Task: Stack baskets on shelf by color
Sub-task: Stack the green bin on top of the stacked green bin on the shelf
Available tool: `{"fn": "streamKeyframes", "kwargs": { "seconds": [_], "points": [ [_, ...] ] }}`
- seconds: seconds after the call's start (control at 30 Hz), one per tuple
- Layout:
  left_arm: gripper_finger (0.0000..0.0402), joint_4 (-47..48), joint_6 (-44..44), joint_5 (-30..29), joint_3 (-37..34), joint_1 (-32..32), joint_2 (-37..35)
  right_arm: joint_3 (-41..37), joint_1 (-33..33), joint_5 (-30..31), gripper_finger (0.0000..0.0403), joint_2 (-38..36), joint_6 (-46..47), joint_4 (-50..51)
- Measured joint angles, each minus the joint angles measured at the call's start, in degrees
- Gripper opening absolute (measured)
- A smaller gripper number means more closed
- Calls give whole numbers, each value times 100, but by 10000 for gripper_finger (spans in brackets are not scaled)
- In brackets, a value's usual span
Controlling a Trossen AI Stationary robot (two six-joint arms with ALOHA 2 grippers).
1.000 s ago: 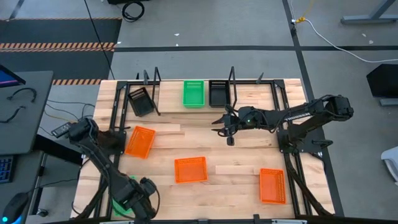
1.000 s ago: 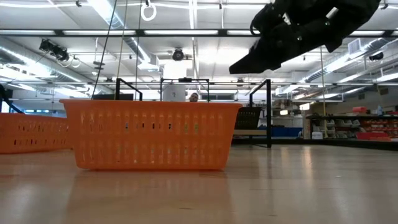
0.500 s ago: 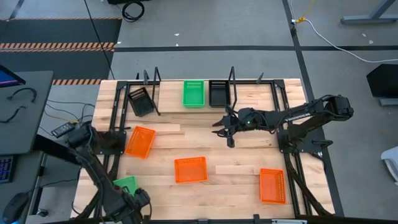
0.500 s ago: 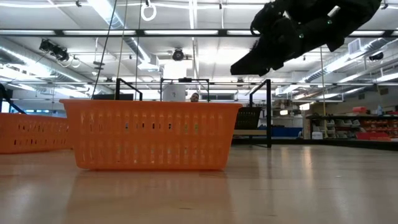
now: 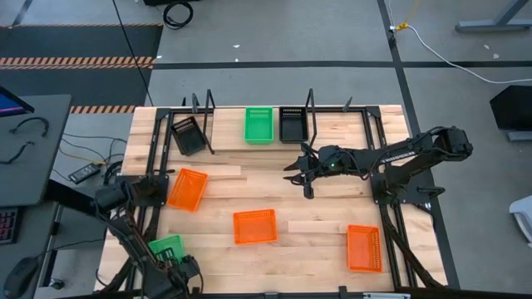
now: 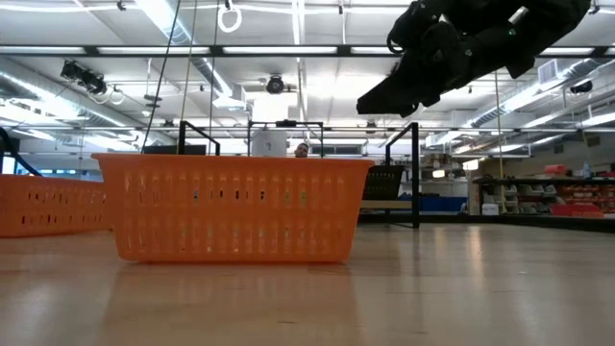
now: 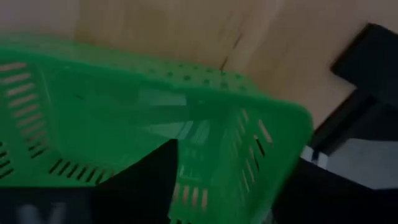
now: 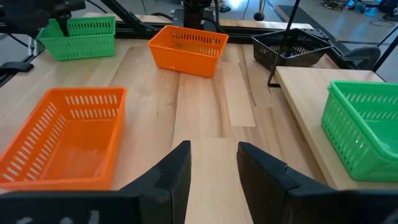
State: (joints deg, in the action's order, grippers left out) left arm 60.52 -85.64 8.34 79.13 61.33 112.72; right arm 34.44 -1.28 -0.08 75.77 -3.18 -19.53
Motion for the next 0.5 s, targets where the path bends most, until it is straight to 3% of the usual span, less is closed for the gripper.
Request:
{"fn": "streamKeyframes", "kwargs": {
  "seconds": [0.13, 0.27, 0.5],
  "points": [
    [144, 17, 198, 50, 0, -99, 60, -1, -2, 0, 135, 0, -27, 0],
    [30, 280, 507, 65, 5, -366, -19, -2, -2, 0, 135, 0, -111, 7],
    [6, 1195, 742, 190, 456, -1082, -405, -2, -2, 0, 135, 0, -149, 61]
  ]
}}
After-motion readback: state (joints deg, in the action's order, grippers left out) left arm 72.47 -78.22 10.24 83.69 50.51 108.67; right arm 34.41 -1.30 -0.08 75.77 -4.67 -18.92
